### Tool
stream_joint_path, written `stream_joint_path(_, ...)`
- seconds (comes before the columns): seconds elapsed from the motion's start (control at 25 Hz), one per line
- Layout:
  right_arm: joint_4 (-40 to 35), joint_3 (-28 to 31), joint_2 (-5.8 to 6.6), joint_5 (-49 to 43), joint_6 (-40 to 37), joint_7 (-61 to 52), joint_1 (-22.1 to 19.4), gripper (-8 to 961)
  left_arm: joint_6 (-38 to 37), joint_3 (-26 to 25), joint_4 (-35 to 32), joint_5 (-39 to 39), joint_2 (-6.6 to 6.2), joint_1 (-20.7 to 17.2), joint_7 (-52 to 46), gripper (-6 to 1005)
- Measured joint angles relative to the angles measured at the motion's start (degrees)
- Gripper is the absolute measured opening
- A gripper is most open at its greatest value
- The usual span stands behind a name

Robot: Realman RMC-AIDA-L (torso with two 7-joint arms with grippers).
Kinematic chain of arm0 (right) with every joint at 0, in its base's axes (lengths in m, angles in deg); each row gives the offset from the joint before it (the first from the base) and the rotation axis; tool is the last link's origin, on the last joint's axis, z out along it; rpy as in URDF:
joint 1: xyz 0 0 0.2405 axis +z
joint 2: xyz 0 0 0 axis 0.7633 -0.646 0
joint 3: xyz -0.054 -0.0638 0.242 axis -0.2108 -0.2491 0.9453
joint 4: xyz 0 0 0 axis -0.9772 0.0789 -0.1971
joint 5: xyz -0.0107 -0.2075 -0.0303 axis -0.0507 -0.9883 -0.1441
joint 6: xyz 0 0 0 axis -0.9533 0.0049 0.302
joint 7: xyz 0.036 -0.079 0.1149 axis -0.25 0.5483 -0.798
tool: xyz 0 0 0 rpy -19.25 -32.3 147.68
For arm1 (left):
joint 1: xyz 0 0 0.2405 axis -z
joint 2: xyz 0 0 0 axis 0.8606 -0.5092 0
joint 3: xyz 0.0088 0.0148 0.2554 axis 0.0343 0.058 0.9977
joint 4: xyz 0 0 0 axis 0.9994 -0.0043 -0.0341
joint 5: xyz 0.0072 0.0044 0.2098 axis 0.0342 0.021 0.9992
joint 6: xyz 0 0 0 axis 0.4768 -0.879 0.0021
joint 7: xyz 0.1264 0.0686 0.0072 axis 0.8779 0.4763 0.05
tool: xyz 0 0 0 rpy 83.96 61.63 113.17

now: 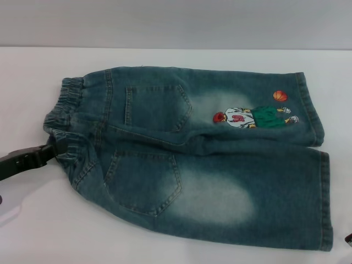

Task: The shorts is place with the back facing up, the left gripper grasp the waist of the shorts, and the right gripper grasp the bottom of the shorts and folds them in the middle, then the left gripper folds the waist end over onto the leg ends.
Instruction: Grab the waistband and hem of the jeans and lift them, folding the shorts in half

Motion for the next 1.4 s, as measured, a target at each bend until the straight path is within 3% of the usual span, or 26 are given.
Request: stream_joint_path(1.4, -0.04, -0.79, -2.64, -3.55, 2.52, -1.59, 1.20, 726, -2.05, -0.27, -0.09, -0.54, 0.18, -0.31, 0.09, 44)
